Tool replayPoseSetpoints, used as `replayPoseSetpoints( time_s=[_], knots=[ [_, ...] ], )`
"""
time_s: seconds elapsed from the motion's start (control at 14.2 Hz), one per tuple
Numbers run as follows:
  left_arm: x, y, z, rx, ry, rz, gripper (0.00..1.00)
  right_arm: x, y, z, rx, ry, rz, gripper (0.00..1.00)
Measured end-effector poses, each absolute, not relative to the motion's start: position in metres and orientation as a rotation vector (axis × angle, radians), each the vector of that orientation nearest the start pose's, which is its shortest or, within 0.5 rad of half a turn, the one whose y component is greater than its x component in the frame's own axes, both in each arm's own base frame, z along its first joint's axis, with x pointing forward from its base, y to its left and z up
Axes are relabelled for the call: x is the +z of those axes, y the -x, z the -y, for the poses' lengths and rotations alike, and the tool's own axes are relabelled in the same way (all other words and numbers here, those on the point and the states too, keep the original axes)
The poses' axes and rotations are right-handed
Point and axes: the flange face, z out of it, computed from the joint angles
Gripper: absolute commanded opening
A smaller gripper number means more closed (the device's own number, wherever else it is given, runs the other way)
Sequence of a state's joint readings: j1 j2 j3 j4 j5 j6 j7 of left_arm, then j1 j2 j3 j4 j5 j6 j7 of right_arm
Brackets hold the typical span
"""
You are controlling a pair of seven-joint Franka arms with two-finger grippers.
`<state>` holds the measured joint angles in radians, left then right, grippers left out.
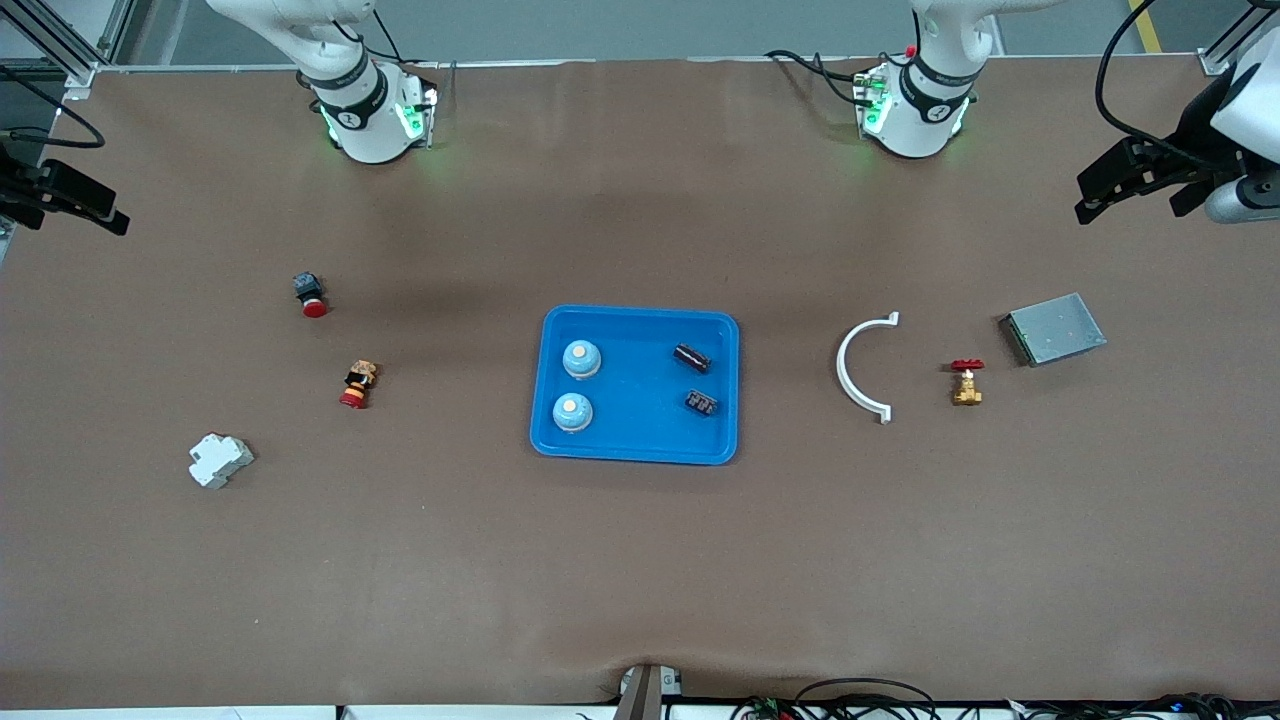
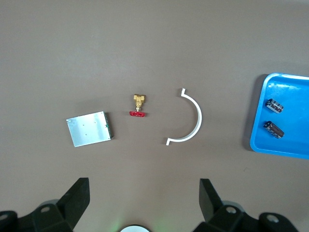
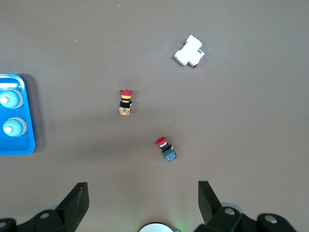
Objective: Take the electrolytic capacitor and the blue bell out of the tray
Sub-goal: 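Reach the left gripper into the blue tray toward a brown capacitor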
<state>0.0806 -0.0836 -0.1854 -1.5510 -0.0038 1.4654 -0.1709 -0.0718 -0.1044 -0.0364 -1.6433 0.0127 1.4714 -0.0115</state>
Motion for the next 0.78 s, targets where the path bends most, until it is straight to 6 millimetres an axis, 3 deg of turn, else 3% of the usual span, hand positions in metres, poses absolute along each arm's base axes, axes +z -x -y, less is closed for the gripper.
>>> replayPoseSetpoints(
  time_s=[0.49, 0.78],
  knots=[
    [0.667, -0.515, 0.06, 0.007, 3.128, 0.103, 1.0, 0.638, -0.508, 0.055, 0.108, 3.116, -0.149, 1.0],
    [0.654, -0.523, 0.06, 0.047, 3.129, 0.101, 1.0, 0.638, -0.508, 0.055, 0.108, 3.116, -0.149, 1.0]
  ],
)
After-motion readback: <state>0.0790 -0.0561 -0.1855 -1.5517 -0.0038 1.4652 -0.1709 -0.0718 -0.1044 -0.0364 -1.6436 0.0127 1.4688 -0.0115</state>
